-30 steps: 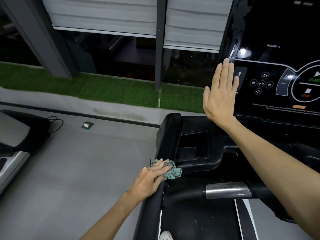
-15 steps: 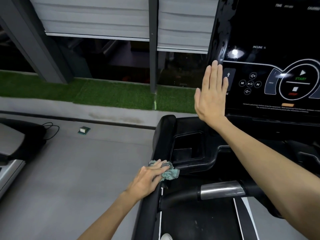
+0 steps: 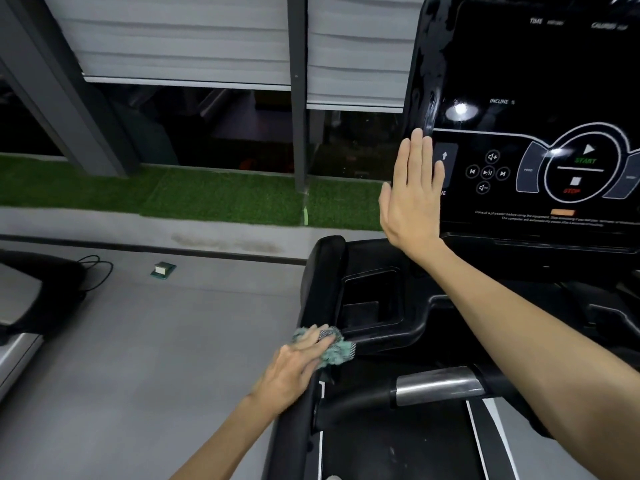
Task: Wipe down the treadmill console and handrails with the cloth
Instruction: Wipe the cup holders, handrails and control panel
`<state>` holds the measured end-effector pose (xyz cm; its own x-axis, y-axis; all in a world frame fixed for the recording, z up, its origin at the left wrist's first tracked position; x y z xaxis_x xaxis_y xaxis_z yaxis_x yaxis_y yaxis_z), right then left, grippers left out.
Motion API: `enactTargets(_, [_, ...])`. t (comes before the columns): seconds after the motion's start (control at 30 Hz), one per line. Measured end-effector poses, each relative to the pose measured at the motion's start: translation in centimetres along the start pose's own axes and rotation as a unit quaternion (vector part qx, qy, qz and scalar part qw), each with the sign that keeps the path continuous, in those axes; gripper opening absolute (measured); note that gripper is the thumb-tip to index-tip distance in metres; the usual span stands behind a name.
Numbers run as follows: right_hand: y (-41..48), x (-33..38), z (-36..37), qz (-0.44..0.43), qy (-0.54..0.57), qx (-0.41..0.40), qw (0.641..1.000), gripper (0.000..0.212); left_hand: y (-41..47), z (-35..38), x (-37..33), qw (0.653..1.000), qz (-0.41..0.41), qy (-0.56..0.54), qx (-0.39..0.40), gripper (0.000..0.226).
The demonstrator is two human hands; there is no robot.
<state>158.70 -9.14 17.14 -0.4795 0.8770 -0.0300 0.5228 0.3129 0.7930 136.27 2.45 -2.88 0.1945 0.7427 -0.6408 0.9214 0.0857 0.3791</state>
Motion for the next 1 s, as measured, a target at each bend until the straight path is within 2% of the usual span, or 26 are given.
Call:
enactTargets(0.13, [0.0, 0.3, 0.0, -0.004, 0.001, -0.005, 1.000, 0.067, 4.5, 3.3, -3.7, 1.000, 0.006, -0.008, 0.020, 0.046])
enactTargets(0.3, [0.2, 0.1, 0.0, -0.006, -0.003, -0.012, 1.000, 0.066, 8.5, 6.8, -8.1, 0.997, 0.055, -0.022, 0.056, 0.044])
enactTargets(0.43, [0.0, 0.1, 0.1, -0.009, -0.005, -0.012, 1.000, 0.067, 7.0, 5.7, -6.8, 0.995, 0.084, 0.001, 0.048, 0.049])
enactTargets(0.6, [0.0, 0.0, 0.0, -0.010, -0.012, -0.022, 1.000, 0.066, 3.8, 2.2, -2.5, 0.991, 0.098, 0.091, 0.020, 0.048])
enactTargets(0.7, [0.0, 0.0, 0.0, -0.008, -0.012, -0.022, 1.000, 0.065, 3.7, 2.8, -3.3, 0.979, 0.139, 0.149, 0.009, 0.061])
enactTargets(0.77, [0.0, 0.0, 0.0, -0.008, -0.012, -0.024, 1.000, 0.065, 4.8, 3.7, -5.2, 0.976, 0.168, 0.137, 0.009, 0.054])
enactTargets(0.83, [0.1, 0.0, 0.0, -0.007, -0.013, -0.025, 1.000, 0.065, 6.7, 5.5, -7.2, 0.978, 0.186, 0.095, 0.024, 0.045])
enactTargets(0.93, [0.0, 0.1, 0.0, -0.007, -0.006, -0.023, 1.000, 0.066, 9.4, 8.6, -10.0, 0.981, 0.153, 0.088, 0.076, 0.048])
enactTargets(1.0, [0.0, 0.1, 0.0, -0.008, -0.009, -0.022, 1.000, 0.066, 9.3, 10.4, -10.6, 0.977, 0.132, 0.110, 0.126, 0.061])
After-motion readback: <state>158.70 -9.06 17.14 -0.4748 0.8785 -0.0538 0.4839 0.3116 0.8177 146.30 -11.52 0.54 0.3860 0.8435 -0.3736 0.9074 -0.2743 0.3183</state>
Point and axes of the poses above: each hand's wrist, its own y-axis towards the middle knuckle, its own z-axis out of the palm, x = y × z, the point moved 5 cm from there along y, towards the middle knuckle, and after that the axes turned 12 degrees about -x, right-handed, at the moved point
